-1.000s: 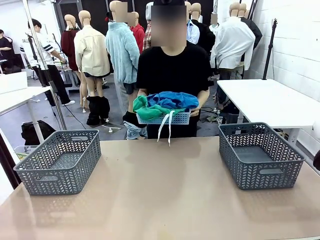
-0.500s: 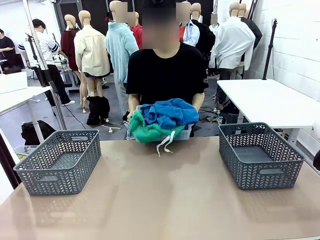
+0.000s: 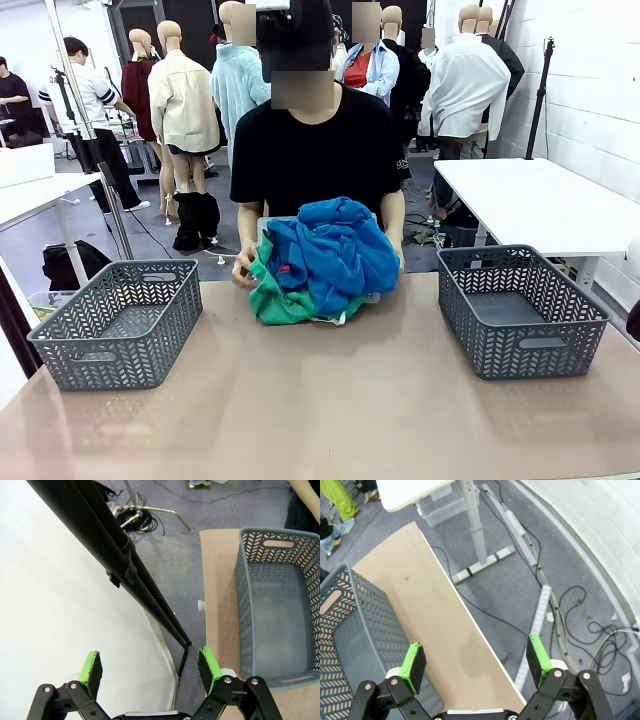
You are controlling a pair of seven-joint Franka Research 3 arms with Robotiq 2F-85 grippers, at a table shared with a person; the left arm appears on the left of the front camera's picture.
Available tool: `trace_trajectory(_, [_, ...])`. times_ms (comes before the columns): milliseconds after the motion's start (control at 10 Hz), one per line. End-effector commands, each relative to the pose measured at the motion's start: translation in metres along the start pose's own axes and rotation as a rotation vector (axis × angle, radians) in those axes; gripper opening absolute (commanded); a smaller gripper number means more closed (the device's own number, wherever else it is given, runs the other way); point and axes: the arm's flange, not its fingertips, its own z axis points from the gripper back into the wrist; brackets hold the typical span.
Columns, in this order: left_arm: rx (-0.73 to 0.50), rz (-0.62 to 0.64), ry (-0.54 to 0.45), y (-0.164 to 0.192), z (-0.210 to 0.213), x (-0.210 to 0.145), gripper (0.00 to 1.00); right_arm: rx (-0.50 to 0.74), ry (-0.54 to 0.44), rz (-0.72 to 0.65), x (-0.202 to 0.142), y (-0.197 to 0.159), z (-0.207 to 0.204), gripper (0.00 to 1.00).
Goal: Sort the tops and bottoms.
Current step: Lift clothes from the center of the table with your left hand.
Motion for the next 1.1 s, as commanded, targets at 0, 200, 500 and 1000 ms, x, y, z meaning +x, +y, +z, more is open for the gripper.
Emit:
trace_trajectory(0, [0.006, 0.004, 0.002, 0.0008, 0.0003, -0.0003, 1.00, -0.006, 0.000, 0.005, 0.0004, 0.0000, 0.0023, 1.00])
trace_trajectory(200, [0.006, 0.004, 0.002, 0.0008, 0.0003, -0.0003, 1.00, -0.006, 0.000, 0.005, 0.0004, 0.0000, 0.0023, 1.00])
trace_trajectory(500, [0.006, 0.004, 0.002, 0.0008, 0.0003, -0.0003, 1.00, -0.006, 0.000, 0.005, 0.0004, 0.0000, 0.0023, 1.00])
trace_trajectory(1000, [0.006, 0.004, 0.002, 0.0008, 0.0003, -0.0003, 1.00, -0.006, 0.000, 0.005, 0.0004, 0.0000, 0.0023, 1.00])
